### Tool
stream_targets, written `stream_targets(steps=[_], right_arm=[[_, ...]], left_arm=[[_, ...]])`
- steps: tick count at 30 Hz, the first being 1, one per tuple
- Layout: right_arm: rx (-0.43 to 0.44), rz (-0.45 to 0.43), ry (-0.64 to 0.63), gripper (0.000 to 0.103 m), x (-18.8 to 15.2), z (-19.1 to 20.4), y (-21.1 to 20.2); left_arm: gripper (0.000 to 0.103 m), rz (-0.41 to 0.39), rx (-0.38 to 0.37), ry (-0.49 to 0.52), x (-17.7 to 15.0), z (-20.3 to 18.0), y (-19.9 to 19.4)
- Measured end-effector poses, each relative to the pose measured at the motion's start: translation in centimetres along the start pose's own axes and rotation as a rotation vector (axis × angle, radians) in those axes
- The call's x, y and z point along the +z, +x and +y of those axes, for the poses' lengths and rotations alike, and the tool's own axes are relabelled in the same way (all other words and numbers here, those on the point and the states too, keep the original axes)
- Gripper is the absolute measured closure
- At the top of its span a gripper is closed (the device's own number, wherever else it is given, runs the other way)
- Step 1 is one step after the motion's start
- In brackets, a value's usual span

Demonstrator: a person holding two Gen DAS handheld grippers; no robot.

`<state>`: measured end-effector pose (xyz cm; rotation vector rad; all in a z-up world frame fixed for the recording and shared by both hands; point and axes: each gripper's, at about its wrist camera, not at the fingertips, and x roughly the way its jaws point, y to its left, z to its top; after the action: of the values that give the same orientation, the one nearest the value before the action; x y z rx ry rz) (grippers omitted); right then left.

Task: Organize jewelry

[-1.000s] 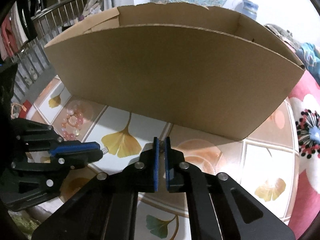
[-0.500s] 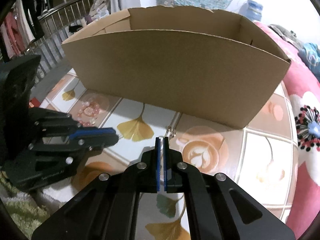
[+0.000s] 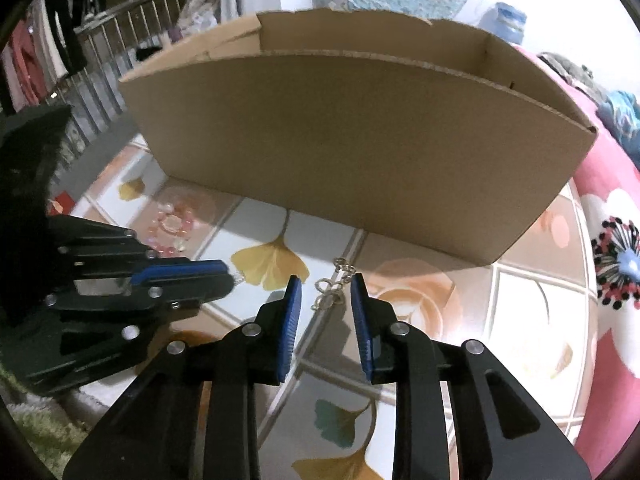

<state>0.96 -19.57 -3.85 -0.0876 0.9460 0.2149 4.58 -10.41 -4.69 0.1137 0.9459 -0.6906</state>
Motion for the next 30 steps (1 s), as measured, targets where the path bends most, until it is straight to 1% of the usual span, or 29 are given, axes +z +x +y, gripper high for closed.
stream_targets(steps=[3,6,8,9,20,30], right_arm=[[0.005,0.014,0.012,0.078,0.0,0.0,0.3],[-0.029,0.020,-0.005,0.081,-0.3,0.2,0.6],[-0.031,0.025,-0.007,0.092,-0.1,0.3,0.8],[-0.025,0.031,-0.005,0.093,0.0,0.4,1.0],[-0.001,0.042,0.030,0.094,0.3,-0.1,1.0],[0.000,-0.002,0.068,0.094,0.5,-1.6,-0.9]], left_arm=[[0.098,-0.001,-0.001,-0.002,0.0,0.0,0.0],[0.098,-0.001,-0.001,0.000,-0.1,0.1,0.1],[0.098,-0.001,-0.001,-0.001,0.0,0.1,0.1],[0.098,-0.001,-0.002,-0.002,-0.1,0.1,0.1],[0.098,-0.002,-0.003,-0.003,-0.1,0.1,0.0],[0.098,-0.014,-0.015,-0.005,0.2,-0.2,-0.4]])
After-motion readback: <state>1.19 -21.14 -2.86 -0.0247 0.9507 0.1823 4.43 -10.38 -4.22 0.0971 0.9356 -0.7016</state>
